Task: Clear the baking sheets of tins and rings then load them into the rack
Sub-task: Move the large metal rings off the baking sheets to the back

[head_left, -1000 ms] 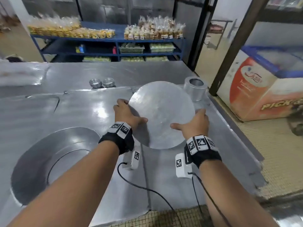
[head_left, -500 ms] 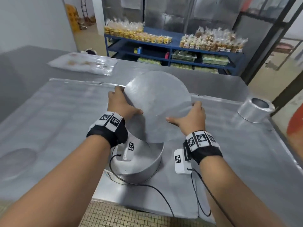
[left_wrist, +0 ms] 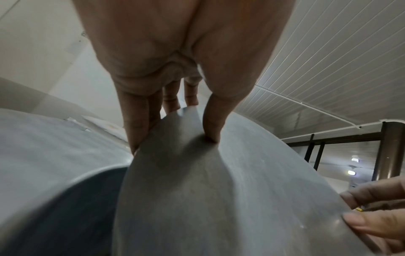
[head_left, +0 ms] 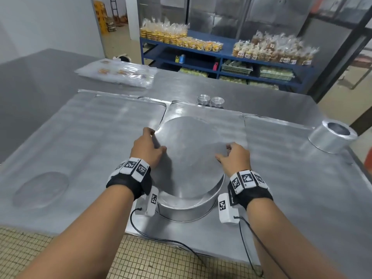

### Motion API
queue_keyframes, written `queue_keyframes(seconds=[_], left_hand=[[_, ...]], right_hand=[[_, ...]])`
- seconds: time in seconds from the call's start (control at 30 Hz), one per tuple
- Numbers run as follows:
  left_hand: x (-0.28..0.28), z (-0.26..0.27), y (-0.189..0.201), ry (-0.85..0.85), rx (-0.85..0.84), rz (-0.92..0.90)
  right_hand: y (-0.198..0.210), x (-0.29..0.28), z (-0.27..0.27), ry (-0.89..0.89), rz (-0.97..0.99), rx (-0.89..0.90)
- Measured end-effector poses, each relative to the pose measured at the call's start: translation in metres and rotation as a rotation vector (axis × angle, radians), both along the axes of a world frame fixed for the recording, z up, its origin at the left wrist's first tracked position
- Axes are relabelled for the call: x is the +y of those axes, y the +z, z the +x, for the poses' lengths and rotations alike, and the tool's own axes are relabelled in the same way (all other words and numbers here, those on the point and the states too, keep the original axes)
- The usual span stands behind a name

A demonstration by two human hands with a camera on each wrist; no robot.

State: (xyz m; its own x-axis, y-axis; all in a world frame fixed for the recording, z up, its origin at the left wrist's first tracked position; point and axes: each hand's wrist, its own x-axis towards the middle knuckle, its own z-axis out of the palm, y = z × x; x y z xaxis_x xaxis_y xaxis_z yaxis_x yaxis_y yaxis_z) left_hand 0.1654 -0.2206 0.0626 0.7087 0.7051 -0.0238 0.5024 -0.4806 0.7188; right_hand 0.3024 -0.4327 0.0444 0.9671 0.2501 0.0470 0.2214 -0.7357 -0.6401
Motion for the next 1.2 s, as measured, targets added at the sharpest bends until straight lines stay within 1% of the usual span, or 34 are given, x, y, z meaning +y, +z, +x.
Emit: queue_keyframes(seconds=[0.1,0.2,0.37,0.47,0.57,0.63,0.77,0.9,1.0,1.2], left_hand=[[0.004,-0.01,-0.011,-0.005,0.03,-0.018],[0.006,-0.017,-0.019,-0.024,0.038,0.003],[0.013,-0.017,-0.02,-0.044,0.014,0.13],[0.02,-0.016,-0.025,-0.096,0.065,0.196],[0.022,-0.015,-0.035,-0.159,0.171,0.219],[0.023,-0.018,-0.04,-0.169,0.204,0.187],[0.028,-0.022,-0.039,-0.162,0.207,0.12],[0.039,-0.025,-0.049,-0.144,0.274,-0.078],[0.041,-0.029,-0.052,-0.134,0.256,-0.247],[0.037,-0.019,-0.035,-0.124,0.196,-0.316]], right_hand=[[-0.006,0.002,-0.006,-0.015,-0.035,0.02],[-0.009,0.003,-0.011,-0.033,-0.04,0.017],[-0.012,0.005,-0.013,-0.097,-0.05,0.007],[-0.01,0.004,-0.019,-0.12,-0.109,0.019],[-0.012,0.003,-0.029,-0.077,-0.198,0.058],[-0.018,0.002,-0.034,-0.057,-0.218,0.068],[-0.024,-0.007,-0.042,-0.058,-0.174,0.11],[-0.029,-0.013,-0.049,-0.098,-0.17,0.21],[-0.034,-0.016,-0.051,-0.116,-0.128,0.253],[-0.034,-0.023,-0.044,-0.141,-0.034,0.255]])
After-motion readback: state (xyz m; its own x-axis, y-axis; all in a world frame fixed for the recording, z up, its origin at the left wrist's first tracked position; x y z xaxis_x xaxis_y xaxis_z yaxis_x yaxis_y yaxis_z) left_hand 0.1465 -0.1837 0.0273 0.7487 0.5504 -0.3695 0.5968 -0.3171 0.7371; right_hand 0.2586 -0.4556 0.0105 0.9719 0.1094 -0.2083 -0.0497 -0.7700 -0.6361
